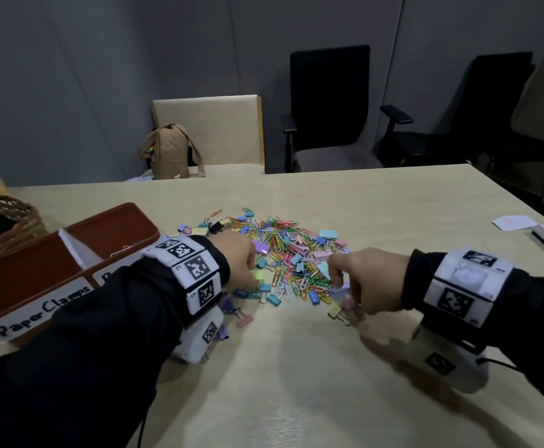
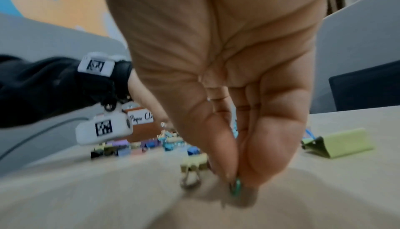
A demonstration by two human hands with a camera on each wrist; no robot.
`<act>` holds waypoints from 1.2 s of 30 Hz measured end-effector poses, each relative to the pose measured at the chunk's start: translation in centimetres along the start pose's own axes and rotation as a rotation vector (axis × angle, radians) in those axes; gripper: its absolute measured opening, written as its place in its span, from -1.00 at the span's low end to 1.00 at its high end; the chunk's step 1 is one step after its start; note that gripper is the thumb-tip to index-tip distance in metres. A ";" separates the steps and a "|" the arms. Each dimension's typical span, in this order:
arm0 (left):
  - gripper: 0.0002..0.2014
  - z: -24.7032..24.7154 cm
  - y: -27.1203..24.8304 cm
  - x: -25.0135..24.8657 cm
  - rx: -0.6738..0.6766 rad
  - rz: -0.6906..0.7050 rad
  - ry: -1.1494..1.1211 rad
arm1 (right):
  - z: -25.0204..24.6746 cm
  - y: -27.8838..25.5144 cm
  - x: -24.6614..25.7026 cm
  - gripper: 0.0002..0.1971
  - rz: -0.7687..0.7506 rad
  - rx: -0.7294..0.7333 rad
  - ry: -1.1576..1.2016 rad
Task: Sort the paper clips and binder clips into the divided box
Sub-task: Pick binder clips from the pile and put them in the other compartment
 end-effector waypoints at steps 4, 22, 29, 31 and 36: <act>-0.81 0.1 -0.2 0.1 0.001 0.007 0.031 | -2.4 0.7 -0.5 -0.71 0.042 -0.072 0.109; -0.76 1.4 -0.3 -2.8 0.069 0.096 -0.067 | -1.0 4.8 -2.3 -0.61 0.073 -0.066 -0.052; -0.90 1.5 0.3 -2.9 0.027 0.052 -0.046 | -0.8 4.3 -3.3 -0.71 0.111 -0.004 -0.038; -0.74 1.2 0.8 -3.6 0.005 0.025 -0.064 | -1.4 4.5 -2.7 -0.74 0.094 -0.056 -0.032; -0.48 1.1 1.1 -5.3 0.047 -0.044 -0.070 | -1.2 5.7 -0.7 -0.49 0.086 -0.098 -0.116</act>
Point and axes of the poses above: each hand's wrist, its own y-axis towards the middle knuckle, its own z-axis out of the palm, x = y × z, the point moved 7 cm from there along y, towards the middle knuckle, and after that the axes turned 10 degrees about -x, right-handed, at the moved point
